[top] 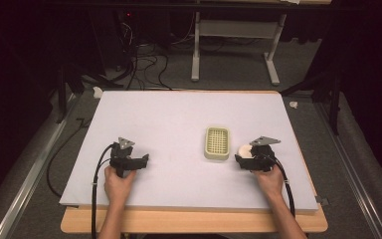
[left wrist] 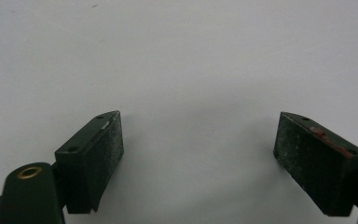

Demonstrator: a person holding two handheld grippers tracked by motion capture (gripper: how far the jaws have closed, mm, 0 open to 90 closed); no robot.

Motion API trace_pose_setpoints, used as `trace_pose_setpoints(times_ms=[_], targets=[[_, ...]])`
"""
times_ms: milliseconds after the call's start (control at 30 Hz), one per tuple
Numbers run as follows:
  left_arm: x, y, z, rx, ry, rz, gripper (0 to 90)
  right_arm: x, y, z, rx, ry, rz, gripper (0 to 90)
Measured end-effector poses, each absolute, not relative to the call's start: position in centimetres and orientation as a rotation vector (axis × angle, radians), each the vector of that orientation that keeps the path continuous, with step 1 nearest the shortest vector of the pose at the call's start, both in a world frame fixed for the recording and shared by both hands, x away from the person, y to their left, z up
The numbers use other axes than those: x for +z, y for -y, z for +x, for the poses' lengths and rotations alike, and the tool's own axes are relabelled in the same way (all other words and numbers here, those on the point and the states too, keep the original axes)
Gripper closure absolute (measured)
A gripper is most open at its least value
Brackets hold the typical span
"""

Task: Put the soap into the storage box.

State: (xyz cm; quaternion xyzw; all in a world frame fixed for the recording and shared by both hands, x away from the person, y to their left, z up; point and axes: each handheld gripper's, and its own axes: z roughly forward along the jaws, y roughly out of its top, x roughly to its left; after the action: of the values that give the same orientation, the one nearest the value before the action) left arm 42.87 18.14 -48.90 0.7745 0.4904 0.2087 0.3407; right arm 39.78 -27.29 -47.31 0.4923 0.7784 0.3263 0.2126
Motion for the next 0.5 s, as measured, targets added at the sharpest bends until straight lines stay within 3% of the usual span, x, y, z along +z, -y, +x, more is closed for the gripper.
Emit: trace_pose_setpoints(times_ms=[500], targets=[[-48.9, -18.1, 42.9, 0.543, -1.276, 2.015, 16.2, -45.4, 28.2, 38.7, 0.988, -2.149, 1.35, 24.6]])
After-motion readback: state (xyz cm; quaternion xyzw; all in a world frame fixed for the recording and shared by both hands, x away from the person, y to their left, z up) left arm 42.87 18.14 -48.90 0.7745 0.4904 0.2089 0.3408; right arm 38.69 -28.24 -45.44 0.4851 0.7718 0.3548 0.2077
